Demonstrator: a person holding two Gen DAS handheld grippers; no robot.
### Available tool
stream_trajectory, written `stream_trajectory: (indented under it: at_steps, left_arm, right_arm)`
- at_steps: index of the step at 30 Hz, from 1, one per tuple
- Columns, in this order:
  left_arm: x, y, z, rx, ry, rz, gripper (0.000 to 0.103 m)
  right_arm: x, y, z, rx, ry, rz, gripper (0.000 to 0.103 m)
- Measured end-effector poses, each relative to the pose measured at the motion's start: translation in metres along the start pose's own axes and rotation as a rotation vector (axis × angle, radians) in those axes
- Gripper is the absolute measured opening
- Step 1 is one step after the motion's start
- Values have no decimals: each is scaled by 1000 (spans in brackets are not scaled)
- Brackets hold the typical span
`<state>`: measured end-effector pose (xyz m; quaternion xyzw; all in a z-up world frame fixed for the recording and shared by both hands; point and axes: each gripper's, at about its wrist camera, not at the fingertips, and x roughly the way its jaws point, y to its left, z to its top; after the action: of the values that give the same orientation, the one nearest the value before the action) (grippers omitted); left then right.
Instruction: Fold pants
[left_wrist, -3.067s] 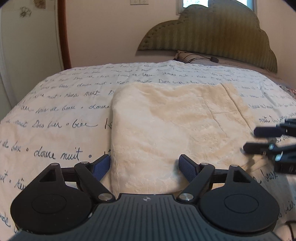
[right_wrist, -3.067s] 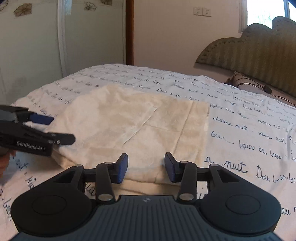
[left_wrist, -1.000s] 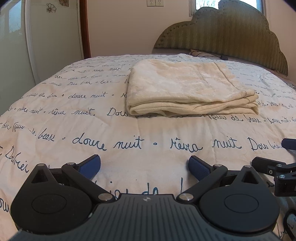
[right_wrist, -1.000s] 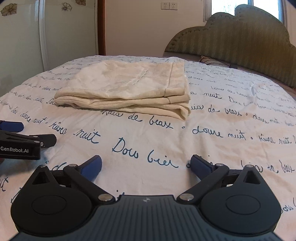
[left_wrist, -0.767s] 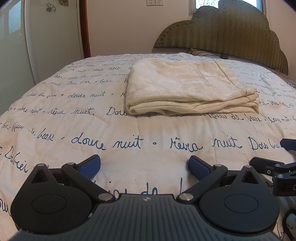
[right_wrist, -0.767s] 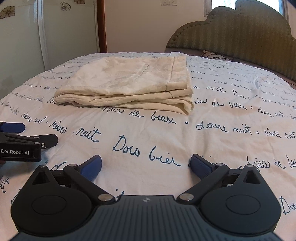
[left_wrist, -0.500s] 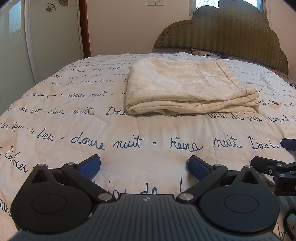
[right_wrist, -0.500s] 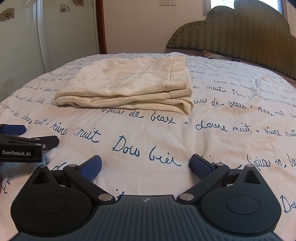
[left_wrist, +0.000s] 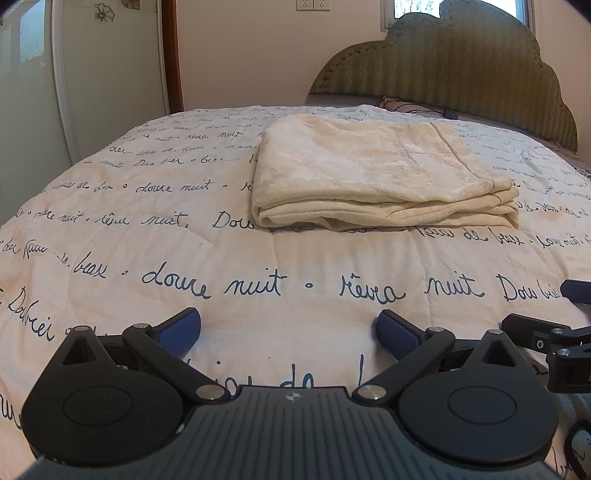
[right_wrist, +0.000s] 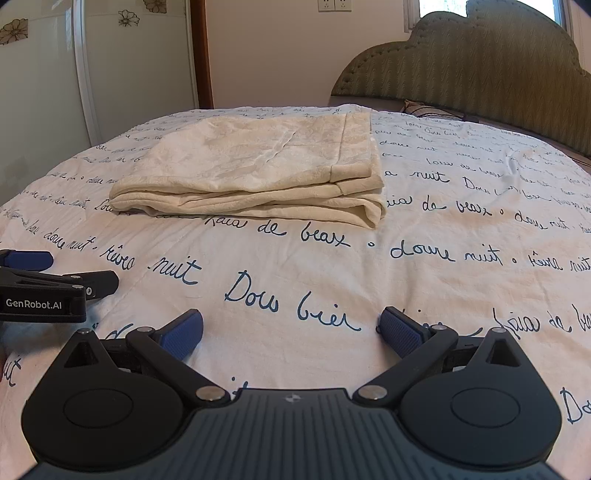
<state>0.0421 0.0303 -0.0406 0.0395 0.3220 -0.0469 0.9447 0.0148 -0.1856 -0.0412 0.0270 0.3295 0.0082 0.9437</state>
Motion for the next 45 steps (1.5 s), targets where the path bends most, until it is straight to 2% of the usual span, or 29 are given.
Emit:
stream_trajectory:
  at_steps: [27, 40, 45]
  left_arm:
    - [0, 1, 1, -2, -1, -3, 103]
    - [-2, 4, 1, -19, -7, 2, 103]
    - [-4, 5, 1, -33, -17, 30, 103]
  right_arm:
    - [-1, 0, 0, 1, -2, -2, 103]
    - [-1, 2, 1, 7, -4, -32, 103]
    - [-1, 2, 1, 9, -4, -30, 103]
